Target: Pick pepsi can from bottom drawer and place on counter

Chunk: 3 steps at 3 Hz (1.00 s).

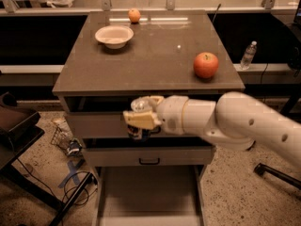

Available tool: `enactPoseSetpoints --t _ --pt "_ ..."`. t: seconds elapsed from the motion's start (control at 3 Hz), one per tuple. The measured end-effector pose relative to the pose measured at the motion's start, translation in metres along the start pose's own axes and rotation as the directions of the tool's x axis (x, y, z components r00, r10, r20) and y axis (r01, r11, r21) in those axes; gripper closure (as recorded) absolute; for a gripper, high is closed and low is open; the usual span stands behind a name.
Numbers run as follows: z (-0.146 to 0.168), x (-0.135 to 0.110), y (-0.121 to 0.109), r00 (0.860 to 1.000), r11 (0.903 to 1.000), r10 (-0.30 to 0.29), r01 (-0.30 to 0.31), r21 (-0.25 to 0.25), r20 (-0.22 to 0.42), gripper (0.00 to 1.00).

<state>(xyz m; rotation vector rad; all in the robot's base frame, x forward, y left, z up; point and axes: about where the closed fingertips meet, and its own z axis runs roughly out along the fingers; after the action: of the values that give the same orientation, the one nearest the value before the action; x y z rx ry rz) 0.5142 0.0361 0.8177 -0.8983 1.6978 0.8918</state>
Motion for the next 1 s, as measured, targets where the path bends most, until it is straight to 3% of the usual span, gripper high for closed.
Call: enactPoseSetpoints --t 0.33,1.0 --pt "-0.005 -0.045 0.001 0.998 0.9988 -0.038 0.039 0.029 -0.044 1.0" --pt "-0.002 -0.063 0.0 0.999 0.9983 -0.036 0.038 0.043 -0.032 1.0"
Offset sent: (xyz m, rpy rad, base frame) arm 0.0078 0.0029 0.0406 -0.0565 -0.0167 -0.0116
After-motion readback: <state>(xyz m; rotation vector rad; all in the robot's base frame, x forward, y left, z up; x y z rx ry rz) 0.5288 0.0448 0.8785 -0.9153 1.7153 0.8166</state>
